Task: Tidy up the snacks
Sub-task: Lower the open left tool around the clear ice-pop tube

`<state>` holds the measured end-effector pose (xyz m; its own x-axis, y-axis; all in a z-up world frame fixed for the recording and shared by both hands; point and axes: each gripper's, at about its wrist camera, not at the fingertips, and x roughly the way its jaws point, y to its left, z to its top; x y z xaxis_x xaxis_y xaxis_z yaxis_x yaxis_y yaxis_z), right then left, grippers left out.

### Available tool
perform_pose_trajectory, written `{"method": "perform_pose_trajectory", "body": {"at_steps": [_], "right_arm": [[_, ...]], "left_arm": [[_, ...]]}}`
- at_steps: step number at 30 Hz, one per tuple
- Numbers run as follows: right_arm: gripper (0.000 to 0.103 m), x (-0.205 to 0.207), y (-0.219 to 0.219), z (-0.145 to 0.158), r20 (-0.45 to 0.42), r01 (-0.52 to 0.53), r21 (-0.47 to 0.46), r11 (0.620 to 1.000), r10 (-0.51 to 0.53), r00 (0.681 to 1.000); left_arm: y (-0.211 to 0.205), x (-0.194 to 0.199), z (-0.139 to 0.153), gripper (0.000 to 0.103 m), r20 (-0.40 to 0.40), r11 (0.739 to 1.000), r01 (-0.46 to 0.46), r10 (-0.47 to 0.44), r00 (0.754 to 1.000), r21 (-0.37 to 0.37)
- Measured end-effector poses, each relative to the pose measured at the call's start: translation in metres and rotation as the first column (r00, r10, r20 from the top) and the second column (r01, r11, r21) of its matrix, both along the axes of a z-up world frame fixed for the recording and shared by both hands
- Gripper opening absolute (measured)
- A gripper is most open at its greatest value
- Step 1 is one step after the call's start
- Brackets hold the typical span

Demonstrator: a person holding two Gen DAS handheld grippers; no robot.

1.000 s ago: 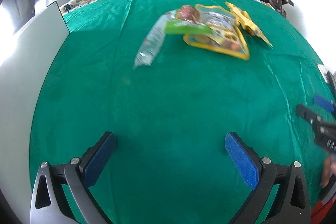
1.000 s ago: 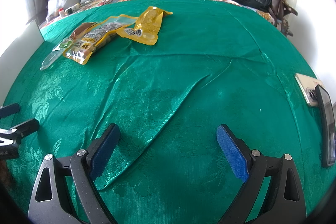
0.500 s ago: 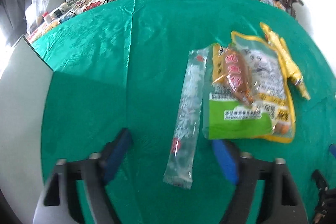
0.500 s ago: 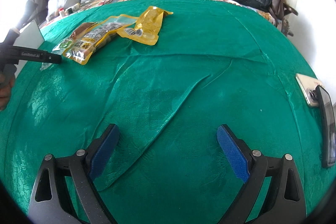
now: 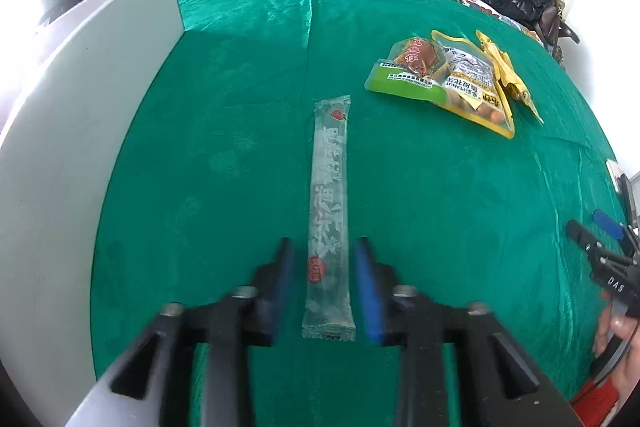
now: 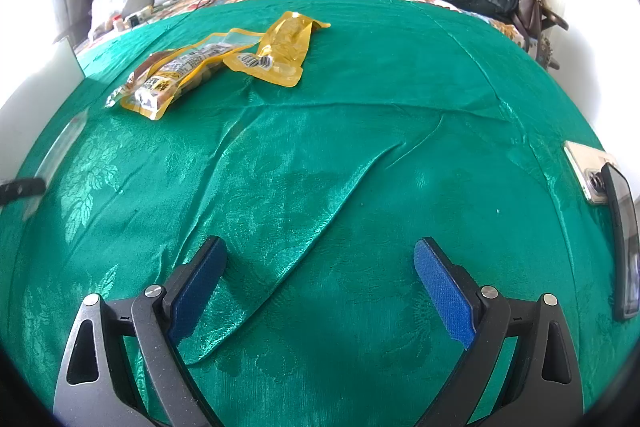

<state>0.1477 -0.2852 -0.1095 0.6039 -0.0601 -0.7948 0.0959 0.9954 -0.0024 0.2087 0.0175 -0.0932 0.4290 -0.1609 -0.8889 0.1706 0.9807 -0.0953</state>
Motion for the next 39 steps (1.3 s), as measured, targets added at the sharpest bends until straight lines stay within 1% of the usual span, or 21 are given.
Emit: {"method": "perform_pose_trajectory", "body": {"at_steps": [1, 2, 4, 7, 9, 10, 12, 16, 39], "right_arm": [[0.097, 0.000, 0.000, 0.000, 0.000, 0.000, 0.000, 1.000, 0.000, 1.000], [0.097, 0.000, 0.000, 0.000, 0.000, 0.000, 0.000, 1.000, 0.000, 1.000], [0.097, 0.000, 0.000, 0.000, 0.000, 0.000, 0.000, 1.000, 0.000, 1.000], [0.097, 0.000, 0.000, 0.000, 0.000, 0.000, 0.000, 1.000, 0.000, 1.000], [0.097, 0.000, 0.000, 0.000, 0.000, 0.000, 0.000, 1.000, 0.000, 1.000], [0.097, 0.000, 0.000, 0.000, 0.000, 0.000, 0.000, 1.000, 0.000, 1.000], [0.097, 0.000, 0.000, 0.000, 0.000, 0.000, 0.000, 1.000, 0.000, 1.000], [0.097, 0.000, 0.000, 0.000, 0.000, -0.001, 0.000, 1.000, 0.001, 1.000], [0.097, 0.000, -0.001, 0.000, 0.001, -0.003, -0.003, 1.000, 0.003, 1.000]], "left_arm": [[0.001, 0.000, 0.000, 0.077, 0.014, 1.000, -0.021, 0.021, 1.000, 0.012], [0.001, -0.002, 0.000, 0.086, 0.040, 0.999, -0.050, 0.050, 0.998, 0.016], [0.002, 0.004, -0.001, 0.086, 0.088, 0.996, -0.090, 0.089, 0.992, 0.006], [0.000, 0.021, -0.017, 0.086, 0.062, 0.991, -0.121, 0.118, 0.991, 0.057], [0.001, 0.023, -0.018, 0.094, 0.114, 0.988, -0.123, 0.112, 0.987, 0.095], [0.002, 0.022, -0.020, 0.097, 0.129, 0.987, -0.123, 0.110, 0.985, 0.098], [0.010, 0.019, -0.024, 0.103, 0.142, 0.987, -0.139, 0.128, 0.982, 0.075], [0.016, 0.016, -0.026, 0.103, 0.160, 0.986, -0.151, 0.139, 0.977, 0.066], [0.016, 0.022, -0.024, 0.103, 0.158, 0.987, -0.152, 0.141, 0.977, 0.057]]}}
